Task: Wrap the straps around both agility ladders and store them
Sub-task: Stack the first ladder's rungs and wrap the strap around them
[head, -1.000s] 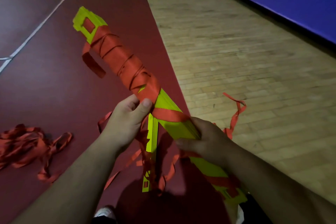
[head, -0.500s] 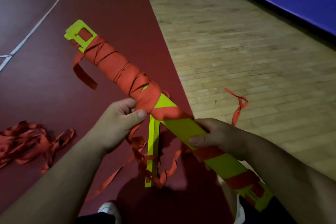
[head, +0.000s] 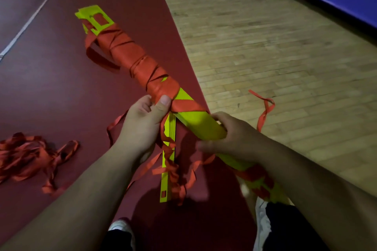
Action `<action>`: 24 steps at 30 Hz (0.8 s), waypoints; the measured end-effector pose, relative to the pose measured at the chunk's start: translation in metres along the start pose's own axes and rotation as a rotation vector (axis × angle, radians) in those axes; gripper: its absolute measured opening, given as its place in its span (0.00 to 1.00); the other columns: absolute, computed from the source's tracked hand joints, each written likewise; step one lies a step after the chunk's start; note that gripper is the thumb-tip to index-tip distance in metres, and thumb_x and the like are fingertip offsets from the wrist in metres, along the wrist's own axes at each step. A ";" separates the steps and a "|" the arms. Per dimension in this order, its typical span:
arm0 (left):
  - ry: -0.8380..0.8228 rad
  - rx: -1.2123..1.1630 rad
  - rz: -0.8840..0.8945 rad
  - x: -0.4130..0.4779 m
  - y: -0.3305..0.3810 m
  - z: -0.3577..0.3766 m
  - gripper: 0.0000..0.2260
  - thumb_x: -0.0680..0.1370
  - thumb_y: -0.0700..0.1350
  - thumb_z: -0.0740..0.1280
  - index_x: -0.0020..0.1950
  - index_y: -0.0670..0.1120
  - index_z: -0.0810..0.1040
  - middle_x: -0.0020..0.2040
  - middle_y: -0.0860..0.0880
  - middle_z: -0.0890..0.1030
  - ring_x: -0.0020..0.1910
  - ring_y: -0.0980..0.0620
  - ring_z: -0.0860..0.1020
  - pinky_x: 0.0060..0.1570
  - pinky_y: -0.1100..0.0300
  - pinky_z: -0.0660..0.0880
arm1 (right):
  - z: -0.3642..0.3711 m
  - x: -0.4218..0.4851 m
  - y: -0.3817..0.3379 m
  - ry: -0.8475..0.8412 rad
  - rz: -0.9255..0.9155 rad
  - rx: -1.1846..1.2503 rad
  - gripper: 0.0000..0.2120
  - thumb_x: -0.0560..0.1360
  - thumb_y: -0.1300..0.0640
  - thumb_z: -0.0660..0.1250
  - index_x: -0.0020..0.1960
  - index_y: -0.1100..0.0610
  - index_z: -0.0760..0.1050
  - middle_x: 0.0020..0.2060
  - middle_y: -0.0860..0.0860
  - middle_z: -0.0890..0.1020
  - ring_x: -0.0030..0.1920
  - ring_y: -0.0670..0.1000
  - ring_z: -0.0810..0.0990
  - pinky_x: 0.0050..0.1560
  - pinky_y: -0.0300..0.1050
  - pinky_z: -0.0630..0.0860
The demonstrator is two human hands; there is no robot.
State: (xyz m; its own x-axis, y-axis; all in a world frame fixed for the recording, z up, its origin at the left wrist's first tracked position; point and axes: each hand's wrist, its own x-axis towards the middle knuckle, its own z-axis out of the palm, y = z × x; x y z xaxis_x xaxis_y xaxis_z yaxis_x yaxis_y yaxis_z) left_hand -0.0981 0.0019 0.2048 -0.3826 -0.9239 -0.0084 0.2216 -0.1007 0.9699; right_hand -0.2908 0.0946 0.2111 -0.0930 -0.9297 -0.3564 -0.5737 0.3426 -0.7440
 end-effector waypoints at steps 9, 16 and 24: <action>-0.049 0.130 -0.020 0.001 -0.001 -0.001 0.05 0.79 0.39 0.65 0.52 0.38 0.75 0.32 0.51 0.82 0.29 0.60 0.79 0.30 0.68 0.75 | 0.022 0.004 0.012 0.405 -0.135 -0.404 0.20 0.73 0.42 0.70 0.58 0.48 0.66 0.45 0.47 0.79 0.45 0.54 0.80 0.38 0.45 0.69; -0.185 0.416 -0.067 0.001 0.009 -0.032 0.27 0.77 0.59 0.67 0.52 0.32 0.76 0.42 0.46 0.84 0.39 0.46 0.79 0.41 0.50 0.74 | 0.018 -0.004 0.007 0.287 -0.053 -0.167 0.15 0.65 0.44 0.75 0.47 0.46 0.74 0.37 0.45 0.81 0.37 0.46 0.80 0.39 0.48 0.79; -0.157 0.317 -0.092 -0.001 -0.004 -0.026 0.15 0.81 0.53 0.58 0.45 0.43 0.75 0.30 0.49 0.76 0.27 0.50 0.71 0.34 0.57 0.75 | 0.015 -0.004 0.007 0.267 -0.046 -0.134 0.13 0.63 0.47 0.76 0.44 0.47 0.76 0.35 0.45 0.82 0.35 0.42 0.79 0.36 0.45 0.78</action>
State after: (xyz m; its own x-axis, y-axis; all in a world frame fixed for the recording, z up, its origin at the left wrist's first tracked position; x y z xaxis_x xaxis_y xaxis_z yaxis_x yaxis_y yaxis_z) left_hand -0.0754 -0.0064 0.1946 -0.5267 -0.8457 -0.0855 -0.0997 -0.0384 0.9943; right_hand -0.2817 0.1024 0.1988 -0.2651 -0.9526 -0.1492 -0.6829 0.2947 -0.6685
